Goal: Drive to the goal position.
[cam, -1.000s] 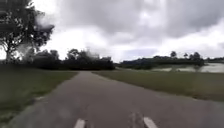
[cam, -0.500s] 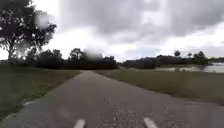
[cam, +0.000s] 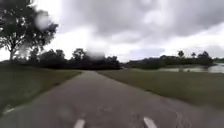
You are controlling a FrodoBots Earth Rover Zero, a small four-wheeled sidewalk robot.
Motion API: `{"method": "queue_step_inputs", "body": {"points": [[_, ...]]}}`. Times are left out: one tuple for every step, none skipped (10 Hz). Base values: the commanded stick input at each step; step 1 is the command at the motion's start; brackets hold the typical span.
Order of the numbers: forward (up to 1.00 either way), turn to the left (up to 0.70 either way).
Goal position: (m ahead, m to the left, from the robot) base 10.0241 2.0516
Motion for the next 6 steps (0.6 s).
{"method": "queue_step_inputs", "body": {"points": [[0.7, 0.0], [0.7, 0.0], [0.7, 0.0], [0.7, 0.01], [0.7, 0.08], [0.7, 0.29]]}}
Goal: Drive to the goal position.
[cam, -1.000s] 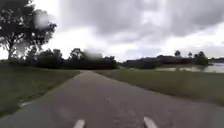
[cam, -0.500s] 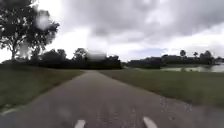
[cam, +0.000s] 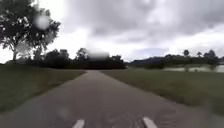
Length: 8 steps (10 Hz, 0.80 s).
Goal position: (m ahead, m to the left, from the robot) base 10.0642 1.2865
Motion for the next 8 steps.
{"method": "queue_step_inputs", "body": {"points": [[0.7, 0.35], [0.7, 0.35], [0.7, 0.0], [0.7, 0.0], [0.7, 0.0], [0.7, 0.0], [0.7, 0.0], [0.7, 0.07]]}}
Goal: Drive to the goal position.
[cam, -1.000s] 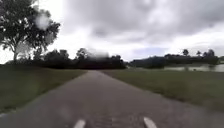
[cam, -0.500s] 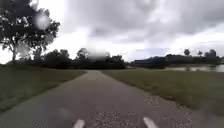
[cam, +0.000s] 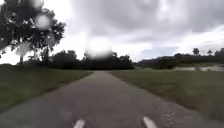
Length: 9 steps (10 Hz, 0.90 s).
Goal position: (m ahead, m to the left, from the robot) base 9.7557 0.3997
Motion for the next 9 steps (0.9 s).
{"method": "queue_step_inputs", "body": {"points": [[0.7, 0.35], [0.7, 0.35], [0.7, 0.35], [0.7, 0.0], [0.7, 0.0], [0.7, 0.0], [0.7, 0.0], [0.7, 0.0], [0.7, 0.0]]}}
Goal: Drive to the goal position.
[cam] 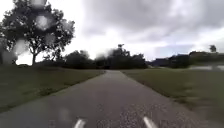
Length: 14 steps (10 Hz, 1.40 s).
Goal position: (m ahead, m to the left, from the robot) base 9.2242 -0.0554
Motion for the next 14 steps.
{"method": "queue_step_inputs", "body": {"points": [[0.7, 0.0], [0.7, 0.0], [0.7, 0.0], [0.7, 0.0], [0.7, 0.0], [0.7, 0.0], [0.7, 0.0], [0.7, 0.0], [0.7, -0.02], [0.7, -0.13], [0.7, -0.28], [0.7, -0.18], [0.7, 0.0], [0.7, 0.0]]}}
